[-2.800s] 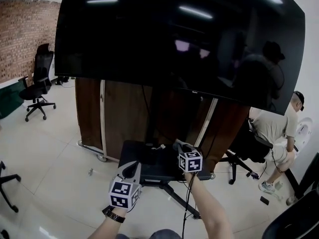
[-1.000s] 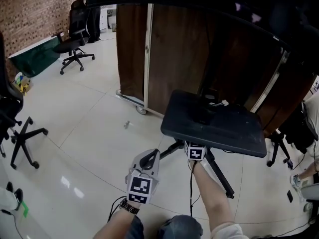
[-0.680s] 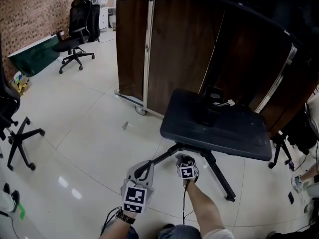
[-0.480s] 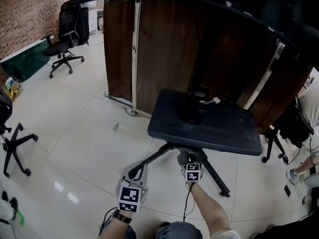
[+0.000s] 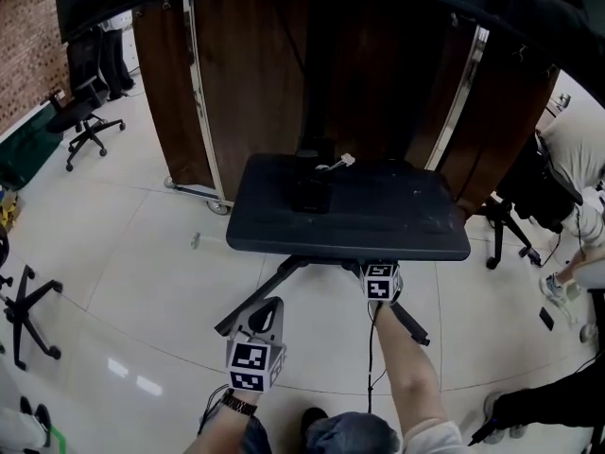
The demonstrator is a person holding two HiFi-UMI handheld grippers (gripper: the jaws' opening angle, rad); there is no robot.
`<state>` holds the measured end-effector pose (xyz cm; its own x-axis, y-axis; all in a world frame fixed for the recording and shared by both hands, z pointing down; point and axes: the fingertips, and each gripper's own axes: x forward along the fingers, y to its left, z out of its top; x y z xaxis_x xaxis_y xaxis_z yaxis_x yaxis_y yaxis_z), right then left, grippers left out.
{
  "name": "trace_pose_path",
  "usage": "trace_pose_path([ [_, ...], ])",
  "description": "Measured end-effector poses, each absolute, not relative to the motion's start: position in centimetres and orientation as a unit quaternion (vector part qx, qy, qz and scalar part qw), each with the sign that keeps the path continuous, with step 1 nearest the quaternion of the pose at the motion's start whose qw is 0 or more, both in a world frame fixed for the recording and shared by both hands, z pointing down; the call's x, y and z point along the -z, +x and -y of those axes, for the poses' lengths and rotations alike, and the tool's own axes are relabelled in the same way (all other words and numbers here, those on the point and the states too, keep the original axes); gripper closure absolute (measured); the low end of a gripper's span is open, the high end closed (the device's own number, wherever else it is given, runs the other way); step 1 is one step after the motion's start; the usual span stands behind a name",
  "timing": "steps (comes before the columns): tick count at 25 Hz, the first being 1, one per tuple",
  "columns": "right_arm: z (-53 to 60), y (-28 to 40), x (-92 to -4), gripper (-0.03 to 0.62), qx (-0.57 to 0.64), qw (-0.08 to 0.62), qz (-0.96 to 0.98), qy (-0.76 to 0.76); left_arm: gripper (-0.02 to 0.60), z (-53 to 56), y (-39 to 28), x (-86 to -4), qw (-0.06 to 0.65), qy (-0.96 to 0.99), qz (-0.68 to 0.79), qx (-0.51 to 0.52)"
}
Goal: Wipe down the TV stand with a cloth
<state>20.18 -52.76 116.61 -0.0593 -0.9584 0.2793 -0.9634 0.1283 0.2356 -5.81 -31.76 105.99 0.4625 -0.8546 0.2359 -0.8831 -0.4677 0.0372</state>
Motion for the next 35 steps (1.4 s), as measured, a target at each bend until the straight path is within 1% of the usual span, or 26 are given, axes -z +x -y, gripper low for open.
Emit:
trace_pose_path([
  [3,50.0,21.1,-124.1,0.576,-0.069,0.248,0.713,0.652,0.567,31.4,-4.5,-106.6,0.079,0.857,0.499,-0.106],
  [5,47.4,22.0,-127.8,0.576,-0.102,0.264,0.703,0.652,0.567,31.0,-4.2,-107.0,0.085,0.856,0.496,-0.115],
  [7,46.0,22.6,-128.9,0.576,-0.117,0.248,0.701,0.658,0.568,30.7,-3.9,-107.3,0.087,0.856,0.495,-0.123],
  [10,46.4,20.3,-125.4,0.576,-0.092,0.183,0.730,0.652,0.568,30.8,-3.8,-106.9,0.070,0.859,0.492,-0.125],
  [14,47.3,12.2,-118.6,0.576,-0.034,0.117,0.795,0.595,0.568,30.2,-5.6,-105.9,0.056,0.847,0.516,-0.113],
  [17,49.4,6.2,-116.1,0.576,-0.011,0.107,0.826,0.554,0.566,30.5,-7.3,-105.5,0.049,0.841,0.529,-0.098],
  [19,51.2,3.1,-117.7,0.576,-0.017,0.122,0.834,0.537,0.565,30.6,-8.7,-105.4,0.049,0.842,0.531,-0.080],
  [22,53.0,-1.0,-122.8,0.576,-0.045,0.153,0.842,0.515,0.563,30.1,-11.5,-106.4,0.054,0.834,0.545,-0.074],
  [25,52.6,-6.4,-129.2,0.576,-0.086,0.188,0.861,0.464,0.563,29.5,-15.5,-108.9,0.082,0.811,0.572,-0.086],
  [27,50.0,-12.1,-132.5,0.576,-0.104,0.203,0.887,0.402,0.565,29.1,-18.5,-110.4,0.106,0.793,0.593,-0.093],
  [29,44.6,-19.1,-134.2,0.576,-0.102,0.214,0.919,0.314,0.565,28.6,-21.0,-111.3,0.118,0.775,0.613,-0.098],
  [32,34.3,-28.8,-134.5,0.576,-0.083,0.217,0.959,0.166,0.565,28.3,-22.1,-111.9,0.117,0.765,0.624,-0.107],
  [34,30.6,-32.4,-132.5,0.576,-0.067,0.196,0.971,0.116,0.565,28.3,-21.5,-111.9,0.110,0.770,0.618,-0.115],
  [35,30.9,-32.7,-131.5,0.576,-0.064,0.183,0.973,0.123,0.565,28.5,-21.1,-111.9,0.107,0.773,0.614,-0.117],
])
